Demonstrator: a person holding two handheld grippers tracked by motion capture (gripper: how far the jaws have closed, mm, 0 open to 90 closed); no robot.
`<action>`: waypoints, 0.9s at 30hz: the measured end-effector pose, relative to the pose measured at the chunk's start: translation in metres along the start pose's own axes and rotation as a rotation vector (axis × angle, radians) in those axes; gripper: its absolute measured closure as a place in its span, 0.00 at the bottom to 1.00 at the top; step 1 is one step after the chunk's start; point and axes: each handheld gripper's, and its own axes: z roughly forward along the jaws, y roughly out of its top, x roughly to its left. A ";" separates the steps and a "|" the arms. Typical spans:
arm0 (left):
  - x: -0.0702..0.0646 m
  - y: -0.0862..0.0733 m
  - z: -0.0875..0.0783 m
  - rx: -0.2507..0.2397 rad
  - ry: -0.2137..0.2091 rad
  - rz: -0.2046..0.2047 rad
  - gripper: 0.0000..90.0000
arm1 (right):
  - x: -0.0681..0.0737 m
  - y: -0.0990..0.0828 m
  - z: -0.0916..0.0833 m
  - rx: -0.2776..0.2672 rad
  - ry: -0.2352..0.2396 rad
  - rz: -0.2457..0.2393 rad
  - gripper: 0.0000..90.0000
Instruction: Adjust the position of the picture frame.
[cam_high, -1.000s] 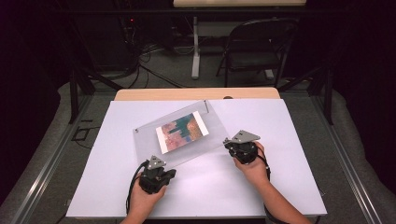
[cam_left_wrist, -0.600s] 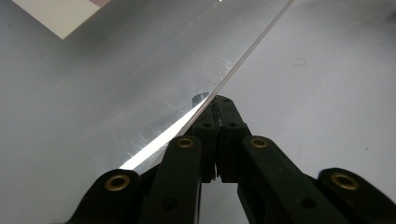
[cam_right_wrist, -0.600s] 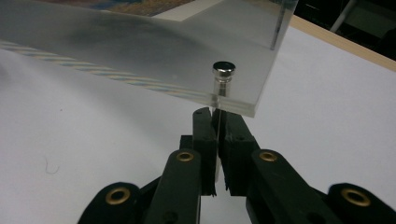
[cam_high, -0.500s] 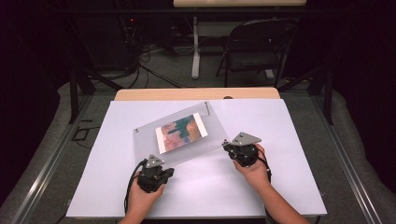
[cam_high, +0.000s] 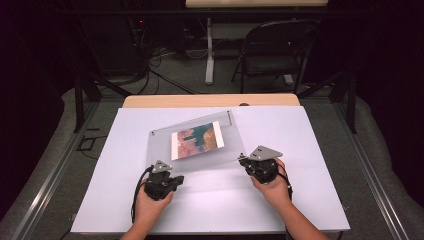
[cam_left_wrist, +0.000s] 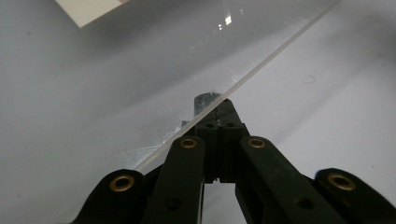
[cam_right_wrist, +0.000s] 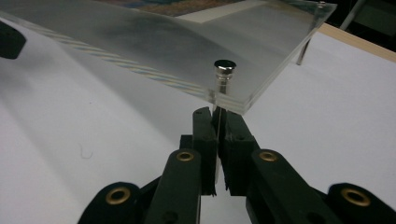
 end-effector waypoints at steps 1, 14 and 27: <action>0.002 0.001 0.000 0.001 -0.002 -0.003 1.00 | 0.001 -0.001 -0.002 -0.003 0.006 0.003 0.95; 0.023 0.025 0.014 -0.010 0.007 -0.031 1.00 | 0.014 -0.007 -0.016 -0.012 0.032 0.041 0.95; 0.035 0.035 0.024 -0.020 0.008 -0.054 1.00 | 0.027 -0.011 -0.024 -0.023 0.075 0.096 0.95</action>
